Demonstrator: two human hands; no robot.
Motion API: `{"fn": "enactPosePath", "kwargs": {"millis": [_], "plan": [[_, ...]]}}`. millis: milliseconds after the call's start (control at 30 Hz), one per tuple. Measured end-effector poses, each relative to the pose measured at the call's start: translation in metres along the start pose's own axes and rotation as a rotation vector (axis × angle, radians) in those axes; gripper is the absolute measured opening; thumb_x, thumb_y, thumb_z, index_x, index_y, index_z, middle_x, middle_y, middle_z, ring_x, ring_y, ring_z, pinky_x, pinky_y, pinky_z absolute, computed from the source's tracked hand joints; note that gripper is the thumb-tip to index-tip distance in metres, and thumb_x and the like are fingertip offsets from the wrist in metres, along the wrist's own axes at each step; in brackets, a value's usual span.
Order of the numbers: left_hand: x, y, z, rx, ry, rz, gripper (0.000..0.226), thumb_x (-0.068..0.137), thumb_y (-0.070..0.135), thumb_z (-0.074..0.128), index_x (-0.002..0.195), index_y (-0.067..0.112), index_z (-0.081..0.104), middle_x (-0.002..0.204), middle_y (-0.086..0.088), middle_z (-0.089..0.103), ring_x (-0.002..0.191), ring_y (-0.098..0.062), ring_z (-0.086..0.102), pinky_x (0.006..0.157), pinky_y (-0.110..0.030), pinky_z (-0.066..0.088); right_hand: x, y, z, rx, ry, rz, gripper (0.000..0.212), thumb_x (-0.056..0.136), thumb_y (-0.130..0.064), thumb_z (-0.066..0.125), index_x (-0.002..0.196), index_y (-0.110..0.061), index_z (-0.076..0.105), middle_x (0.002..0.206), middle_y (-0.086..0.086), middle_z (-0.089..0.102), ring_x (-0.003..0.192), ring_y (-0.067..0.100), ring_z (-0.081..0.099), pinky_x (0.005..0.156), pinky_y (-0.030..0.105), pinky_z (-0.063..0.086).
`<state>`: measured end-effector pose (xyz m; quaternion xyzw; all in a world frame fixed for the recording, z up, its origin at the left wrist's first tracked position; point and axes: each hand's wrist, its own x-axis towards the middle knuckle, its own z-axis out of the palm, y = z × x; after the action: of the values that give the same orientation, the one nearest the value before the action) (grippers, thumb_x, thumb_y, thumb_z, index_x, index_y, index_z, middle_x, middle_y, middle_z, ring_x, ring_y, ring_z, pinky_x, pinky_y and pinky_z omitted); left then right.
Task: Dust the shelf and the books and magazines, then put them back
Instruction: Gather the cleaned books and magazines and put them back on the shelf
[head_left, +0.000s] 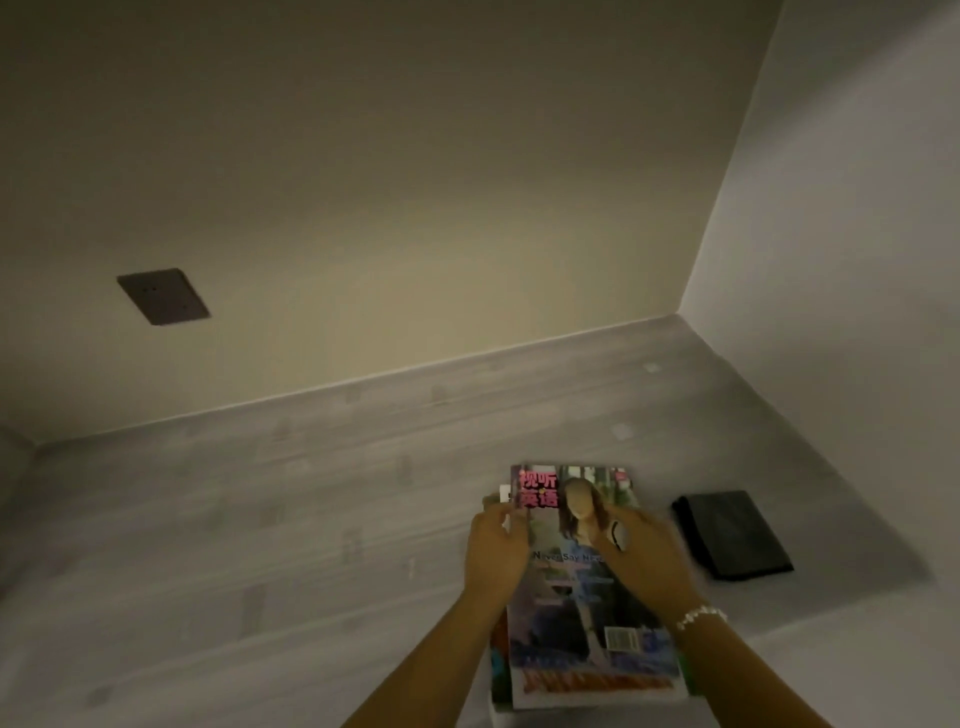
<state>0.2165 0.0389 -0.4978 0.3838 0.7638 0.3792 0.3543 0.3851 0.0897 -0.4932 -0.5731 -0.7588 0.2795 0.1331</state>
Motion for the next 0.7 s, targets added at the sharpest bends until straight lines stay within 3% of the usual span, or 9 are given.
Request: {"fn": "enactPosePath", "kwargs": {"millis": [67,133,167,267,367,467,567,701], "plan": [[-0.003,-0.014,0.009,0.037,0.005,-0.044,0.022,0.1,0.029,0.043,0.098,0.016,0.061,0.097,0.0,0.063,0.079,-0.007,0.059,0.069,-0.017,0.049,0.004,0.016,0.005,-0.029,-0.016,0.006,0.016,0.091,-0.034,0.058,0.097,-0.02,0.062,0.094,0.0,0.063,0.091,0.018,0.06,0.081,0.025,0.044],[-0.007,-0.026,0.017,0.049,0.003,-0.086,0.022,0.099,0.027,0.045,0.09,0.016,0.062,0.089,-0.003,0.065,0.073,-0.009,0.06,0.067,-0.02,0.052,0.01,0.038,0.016,-0.07,-0.065,0.083,0.039,0.085,-0.042,0.063,0.115,-0.017,0.058,0.11,0.003,0.059,0.106,0.022,0.055,0.093,0.034,0.043],[-0.01,-0.03,0.02,0.056,-0.002,-0.108,0.022,0.099,0.027,0.046,0.086,0.018,0.061,0.083,-0.001,0.063,0.069,-0.007,0.058,0.062,-0.014,0.048,0.012,0.049,0.022,-0.086,-0.112,0.131,0.055,0.081,-0.048,0.064,0.124,-0.015,0.053,0.117,0.005,0.057,0.111,0.025,0.053,0.097,0.038,0.042],[-0.017,-0.04,0.03,0.111,0.024,-0.131,0.024,0.099,0.031,0.045,0.08,0.022,0.056,0.074,0.006,0.058,0.063,-0.004,0.053,0.057,-0.01,0.042,0.017,0.075,0.039,-0.048,-0.206,0.195,0.082,0.072,-0.066,0.059,0.134,-0.017,0.04,0.123,0.01,0.056,0.11,0.027,0.053,0.094,0.042,0.046],[-0.021,-0.042,0.038,0.108,0.039,-0.157,0.018,0.097,0.019,0.049,0.08,0.021,0.055,0.082,0.003,0.059,0.068,-0.005,0.056,0.06,-0.009,0.046,0.017,0.079,0.039,-0.021,-0.154,0.257,0.08,0.075,-0.051,0.071,0.137,-0.014,0.037,0.125,0.014,0.052,0.114,0.03,0.049,0.094,0.038,0.044],[-0.018,-0.043,0.043,0.056,0.108,-0.213,0.008,0.094,0.014,0.053,0.096,0.013,0.06,0.096,-0.003,0.064,0.085,-0.013,0.063,0.069,-0.013,0.052,0.022,0.087,0.04,0.128,-0.176,0.303,0.083,0.068,-0.045,0.08,0.132,-0.009,0.043,0.12,0.015,0.057,0.109,0.033,0.053,0.092,0.04,0.046],[-0.015,-0.039,0.042,0.009,0.121,-0.287,0.015,0.094,0.014,0.053,0.108,0.01,0.059,0.098,-0.002,0.062,0.082,-0.012,0.058,0.068,-0.014,0.049,0.025,0.09,0.035,0.341,-0.217,0.396,0.06,0.07,-0.023,0.083,0.115,0.002,0.053,0.107,0.014,0.063,0.098,0.032,0.061,0.084,0.037,0.05],[-0.016,-0.038,0.049,0.0,0.069,-0.345,0.016,0.094,0.018,0.055,0.109,0.014,0.06,0.109,-0.004,0.064,0.093,-0.014,0.06,0.086,-0.027,0.053,0.026,0.098,0.031,0.543,-0.236,0.473,0.042,0.075,-0.014,0.078,0.107,-0.001,0.055,0.1,0.014,0.064,0.091,0.028,0.061,0.08,0.038,0.052]]}}
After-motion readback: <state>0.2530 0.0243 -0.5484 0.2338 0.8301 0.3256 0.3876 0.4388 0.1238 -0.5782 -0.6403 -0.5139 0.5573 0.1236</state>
